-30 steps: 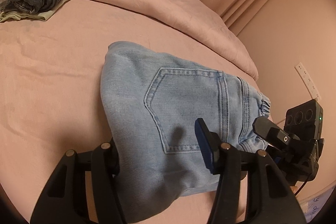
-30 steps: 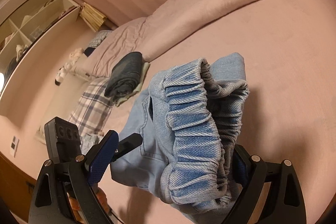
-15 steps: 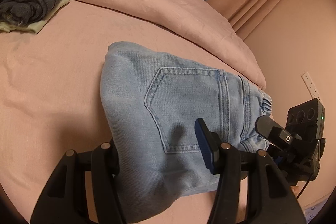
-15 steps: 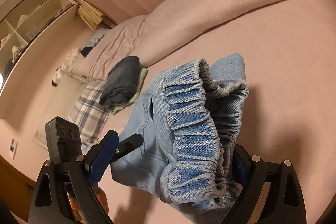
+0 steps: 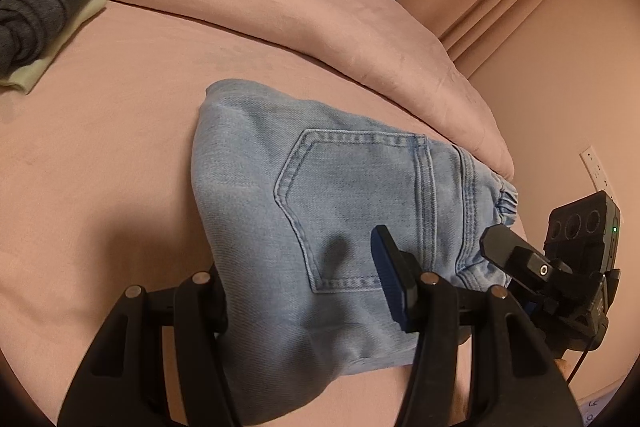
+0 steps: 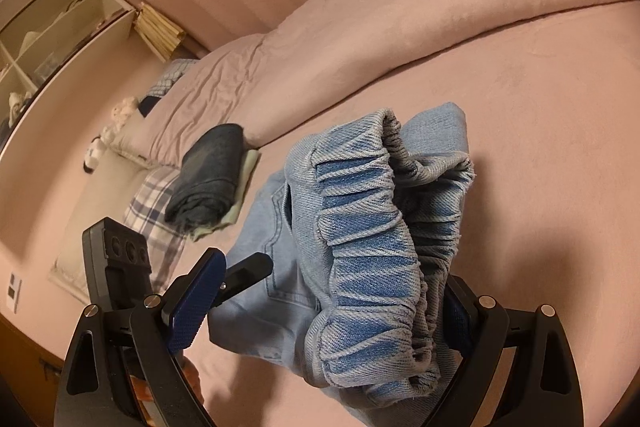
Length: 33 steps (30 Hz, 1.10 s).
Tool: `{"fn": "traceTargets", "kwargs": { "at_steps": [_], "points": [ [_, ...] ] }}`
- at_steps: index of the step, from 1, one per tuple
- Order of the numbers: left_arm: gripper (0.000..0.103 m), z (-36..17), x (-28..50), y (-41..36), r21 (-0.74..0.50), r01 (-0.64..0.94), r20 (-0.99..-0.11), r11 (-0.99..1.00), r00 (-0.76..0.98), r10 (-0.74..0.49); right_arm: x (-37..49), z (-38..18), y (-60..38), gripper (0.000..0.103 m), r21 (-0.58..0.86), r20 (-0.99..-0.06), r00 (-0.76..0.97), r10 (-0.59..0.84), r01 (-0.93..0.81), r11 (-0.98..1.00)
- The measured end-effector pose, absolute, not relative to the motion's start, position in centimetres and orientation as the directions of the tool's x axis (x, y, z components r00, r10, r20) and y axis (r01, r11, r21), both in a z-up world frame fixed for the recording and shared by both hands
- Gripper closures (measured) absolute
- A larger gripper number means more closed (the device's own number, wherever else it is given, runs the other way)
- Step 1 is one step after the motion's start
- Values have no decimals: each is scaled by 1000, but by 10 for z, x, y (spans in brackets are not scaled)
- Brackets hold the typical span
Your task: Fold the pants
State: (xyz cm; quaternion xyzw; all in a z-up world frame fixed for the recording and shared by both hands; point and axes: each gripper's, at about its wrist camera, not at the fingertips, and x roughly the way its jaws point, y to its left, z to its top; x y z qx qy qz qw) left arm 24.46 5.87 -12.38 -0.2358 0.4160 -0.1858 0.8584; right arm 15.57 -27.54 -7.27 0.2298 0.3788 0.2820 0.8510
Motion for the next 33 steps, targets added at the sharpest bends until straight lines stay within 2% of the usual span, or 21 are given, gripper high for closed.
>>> {"fn": "traceTargets", "kwargs": {
  "at_steps": [13,23,26,29,33],
  "points": [
    [48,-134,257,35,-587,147,-625,796,543,-561,179,-73,-306,8,586,-545,580,606,-254,770],
    [44,-146,255,48,-564,85,-667,822,540,-514,198,-104,-318,8,609,-597,549,585,-164,776],
    [42,-145,248,57,-535,70,-681,842,554,-478,203,-116,-333,8,642,-610,540,580,-91,761],
    [42,-134,235,68,-491,77,-678,868,591,-437,195,-114,-353,8,689,-574,569,589,-53,723],
    [42,-110,217,64,-397,139,-652,907,653,-385,169,-80,-369,8,629,-534,688,491,-64,775]
  ]
}}
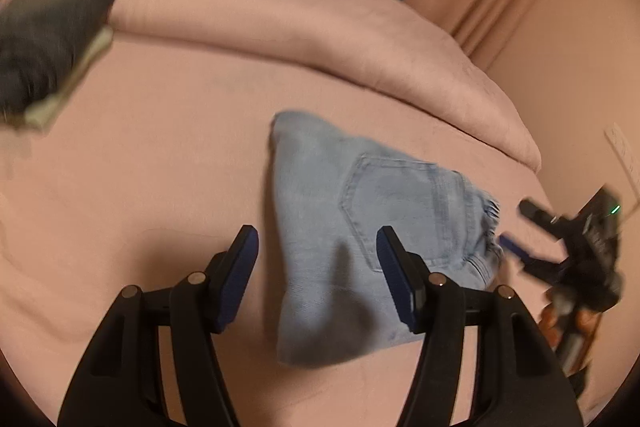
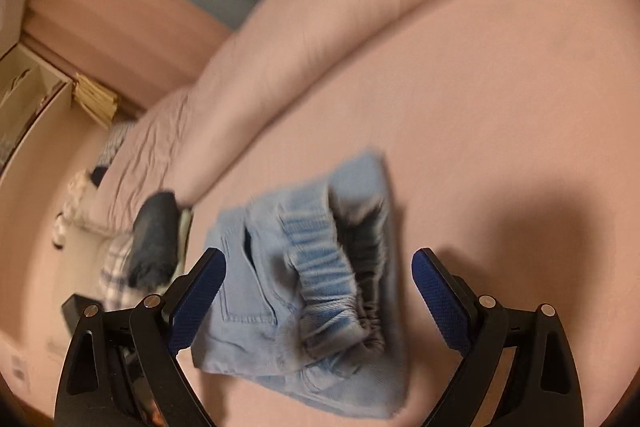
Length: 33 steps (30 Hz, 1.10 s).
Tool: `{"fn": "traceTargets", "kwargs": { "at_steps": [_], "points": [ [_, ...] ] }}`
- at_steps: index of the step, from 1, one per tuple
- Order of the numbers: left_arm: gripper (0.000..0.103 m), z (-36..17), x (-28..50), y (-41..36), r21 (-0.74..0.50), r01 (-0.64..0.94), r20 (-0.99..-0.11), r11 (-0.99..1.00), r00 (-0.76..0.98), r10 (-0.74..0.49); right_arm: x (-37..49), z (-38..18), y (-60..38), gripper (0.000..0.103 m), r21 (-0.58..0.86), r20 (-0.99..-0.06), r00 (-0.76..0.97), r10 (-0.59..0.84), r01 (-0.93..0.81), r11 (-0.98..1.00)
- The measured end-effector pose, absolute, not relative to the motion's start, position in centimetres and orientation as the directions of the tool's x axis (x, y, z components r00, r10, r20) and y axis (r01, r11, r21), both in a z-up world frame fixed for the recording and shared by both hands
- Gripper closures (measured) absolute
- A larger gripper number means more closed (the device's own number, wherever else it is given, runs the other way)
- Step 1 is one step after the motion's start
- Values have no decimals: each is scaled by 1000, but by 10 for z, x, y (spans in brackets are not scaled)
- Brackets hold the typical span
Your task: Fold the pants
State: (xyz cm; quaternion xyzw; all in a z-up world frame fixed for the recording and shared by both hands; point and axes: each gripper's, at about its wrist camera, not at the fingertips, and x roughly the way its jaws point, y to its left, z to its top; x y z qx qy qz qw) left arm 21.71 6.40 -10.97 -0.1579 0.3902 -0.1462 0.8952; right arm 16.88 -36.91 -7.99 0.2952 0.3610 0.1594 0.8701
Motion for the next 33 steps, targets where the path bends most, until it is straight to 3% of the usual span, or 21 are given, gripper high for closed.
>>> {"fn": "traceTargets", "kwargs": {
  "at_steps": [2,4,8,10,12,17,18,20,22,27,29,33],
  "points": [
    [42,-102,209,49,-344,194,-647,919,660,-382,150,-58,-360,8,541,-510,736,445,-128,832],
    [43,-102,205,31,-299,246,-652,922,653,-386,135,-45,-338,21,436,-504,744,438,-219,873],
    [45,-129,215,-4,-260,273,-716,926,589,-374,138,-67,-300,61,337,-604,662,444,-293,895],
    [45,-149,220,-11,-222,259,-758,940,560,-334,145,-91,-290,65,296,-677,614,406,-279,914],
    [45,-155,220,-11,-208,275,-742,939,581,-334,149,-108,-287,72,264,-705,606,368,-257,930],
    [41,-137,216,-9,-201,228,-766,953,569,-298,150,-97,-289,73,235,-726,598,340,-248,940],
    [39,-131,210,-7,-201,220,-761,955,578,-294,142,-91,-289,68,222,-729,601,328,-247,943],
    [23,-118,198,-9,-187,207,-747,960,605,-275,125,-82,-289,57,227,-719,607,337,-254,940],
    [21,-109,183,-9,-151,193,-738,969,631,-240,107,-76,-291,48,218,-713,621,326,-245,945],
    [14,-90,146,-7,-66,166,-740,984,654,-159,68,-72,-292,46,188,-718,638,278,-207,960],
    [0,-84,135,-7,-56,153,-739,987,658,-144,59,-70,-291,44,188,-719,638,274,-200,961],
    [1,-73,116,-4,-41,90,-743,995,663,-90,45,-62,-283,41,183,-719,640,272,-203,962]
  ]
}}
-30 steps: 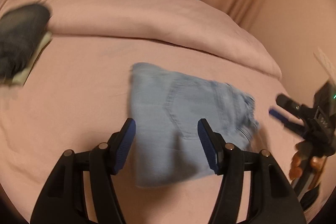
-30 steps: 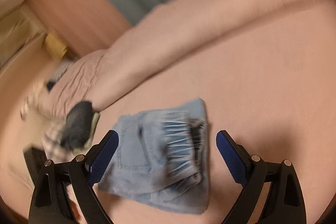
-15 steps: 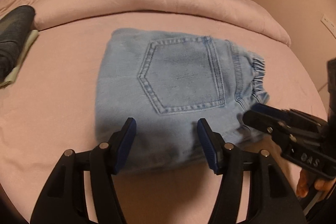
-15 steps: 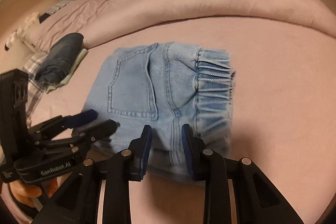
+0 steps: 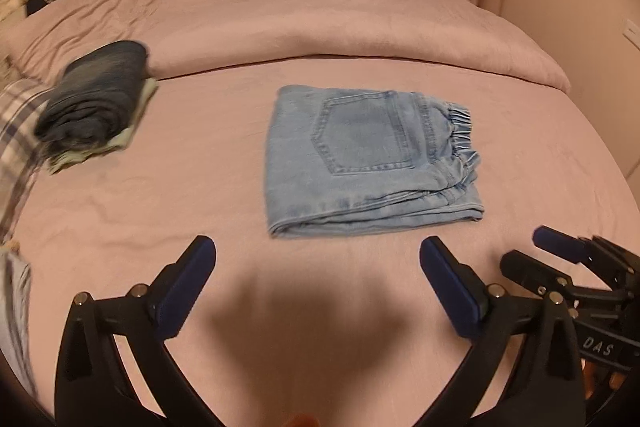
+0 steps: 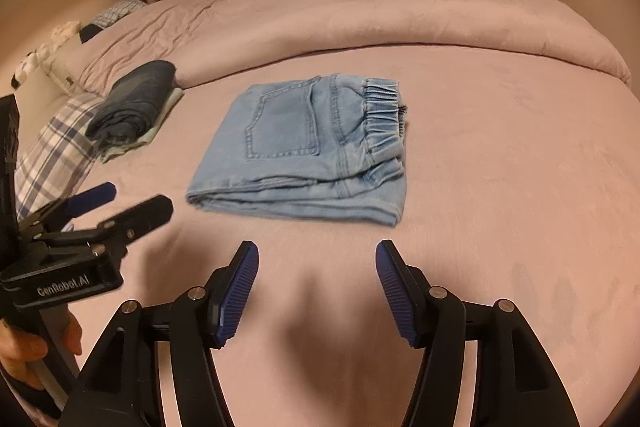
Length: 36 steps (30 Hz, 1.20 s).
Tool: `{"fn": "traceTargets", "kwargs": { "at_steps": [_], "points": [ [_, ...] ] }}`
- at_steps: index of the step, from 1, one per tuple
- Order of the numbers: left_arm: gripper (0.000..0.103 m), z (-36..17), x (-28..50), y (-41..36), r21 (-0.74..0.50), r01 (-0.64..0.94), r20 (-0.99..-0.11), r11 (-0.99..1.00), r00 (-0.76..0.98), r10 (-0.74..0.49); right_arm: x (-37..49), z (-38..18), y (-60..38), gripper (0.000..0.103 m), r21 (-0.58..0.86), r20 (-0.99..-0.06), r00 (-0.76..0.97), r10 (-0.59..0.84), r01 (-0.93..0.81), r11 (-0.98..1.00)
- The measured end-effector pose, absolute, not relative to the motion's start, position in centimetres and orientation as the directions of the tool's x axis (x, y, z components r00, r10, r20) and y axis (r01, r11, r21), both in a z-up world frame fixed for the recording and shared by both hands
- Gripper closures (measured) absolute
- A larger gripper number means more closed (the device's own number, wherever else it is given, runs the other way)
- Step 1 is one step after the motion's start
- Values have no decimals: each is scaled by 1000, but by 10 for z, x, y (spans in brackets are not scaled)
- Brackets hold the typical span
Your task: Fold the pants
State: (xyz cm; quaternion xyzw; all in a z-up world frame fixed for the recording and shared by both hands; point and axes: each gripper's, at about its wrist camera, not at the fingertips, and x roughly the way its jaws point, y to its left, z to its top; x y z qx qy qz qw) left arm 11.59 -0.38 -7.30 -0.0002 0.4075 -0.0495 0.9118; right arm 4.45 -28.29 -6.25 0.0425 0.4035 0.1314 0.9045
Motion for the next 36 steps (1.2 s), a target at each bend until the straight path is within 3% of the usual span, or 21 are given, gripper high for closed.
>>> {"fn": "traceTargets", "kwargs": {
  "at_steps": [5,11,22,27,31,32,36],
  "points": [
    [1,-54,93,-7,67,24,-751,997,660,35,28,-45,-279,39,179,-710,647,278,-217,960],
    [1,-26,71,-4,10,29,-745,1000,667,-13,10,-16,-273,34,182,-680,672,292,-231,956],
    [1,15,44,-6,12,-4,-702,1000,712,11,-10,21,-268,27,134,-645,718,262,-231,964],
    [1,30,36,-9,23,-5,-686,1000,728,20,-18,34,-268,11,115,-628,736,255,-236,965],
    [1,41,30,-10,27,-11,-674,1000,738,26,-21,45,-269,7,100,-617,750,238,-225,969],
    [1,42,29,-11,25,-11,-674,1000,738,25,-21,46,-269,1,96,-616,753,233,-222,970],
    [1,46,28,-11,26,-18,-676,1000,736,31,-23,51,-266,1,78,-613,758,223,-223,972]
  ]
}}
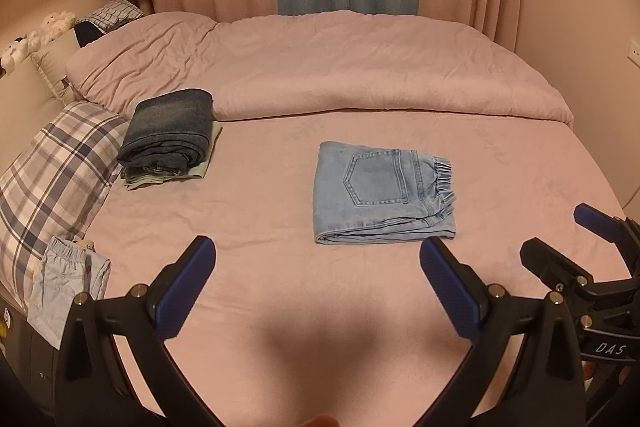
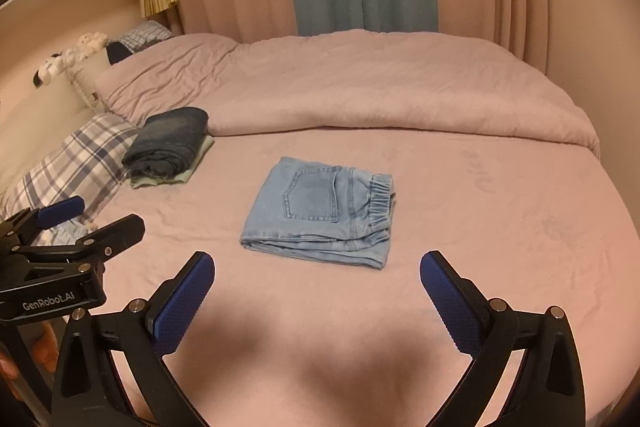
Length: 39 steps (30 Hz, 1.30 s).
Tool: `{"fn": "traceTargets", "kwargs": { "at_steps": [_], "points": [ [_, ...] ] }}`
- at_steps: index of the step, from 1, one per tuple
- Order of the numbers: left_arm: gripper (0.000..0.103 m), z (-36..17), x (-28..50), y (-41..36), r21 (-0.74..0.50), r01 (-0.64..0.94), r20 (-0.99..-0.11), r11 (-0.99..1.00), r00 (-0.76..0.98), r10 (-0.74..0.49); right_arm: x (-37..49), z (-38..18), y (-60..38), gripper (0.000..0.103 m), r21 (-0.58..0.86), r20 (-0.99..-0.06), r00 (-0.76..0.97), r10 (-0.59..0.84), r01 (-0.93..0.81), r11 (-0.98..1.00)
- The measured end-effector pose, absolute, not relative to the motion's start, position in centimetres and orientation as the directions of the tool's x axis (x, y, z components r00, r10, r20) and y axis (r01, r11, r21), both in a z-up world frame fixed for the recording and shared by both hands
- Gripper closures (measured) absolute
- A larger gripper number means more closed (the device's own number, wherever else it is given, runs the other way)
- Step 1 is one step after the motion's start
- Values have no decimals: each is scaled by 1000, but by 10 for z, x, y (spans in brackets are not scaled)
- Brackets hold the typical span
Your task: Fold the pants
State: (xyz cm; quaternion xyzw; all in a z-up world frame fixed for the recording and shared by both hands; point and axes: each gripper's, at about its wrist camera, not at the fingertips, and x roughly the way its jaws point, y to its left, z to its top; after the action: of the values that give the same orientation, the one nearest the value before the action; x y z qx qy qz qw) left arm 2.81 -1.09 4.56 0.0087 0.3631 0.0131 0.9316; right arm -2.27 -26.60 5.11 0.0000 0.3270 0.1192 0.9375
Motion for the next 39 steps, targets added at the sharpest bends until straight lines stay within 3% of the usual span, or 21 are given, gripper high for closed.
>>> {"fn": "traceTargets", "kwargs": {
  "at_steps": [39],
  "points": [
    [1,43,41,-13,38,-18,-700,999,713,40,-16,57,-268,1,47,-624,756,195,-214,976]
  ]
}}
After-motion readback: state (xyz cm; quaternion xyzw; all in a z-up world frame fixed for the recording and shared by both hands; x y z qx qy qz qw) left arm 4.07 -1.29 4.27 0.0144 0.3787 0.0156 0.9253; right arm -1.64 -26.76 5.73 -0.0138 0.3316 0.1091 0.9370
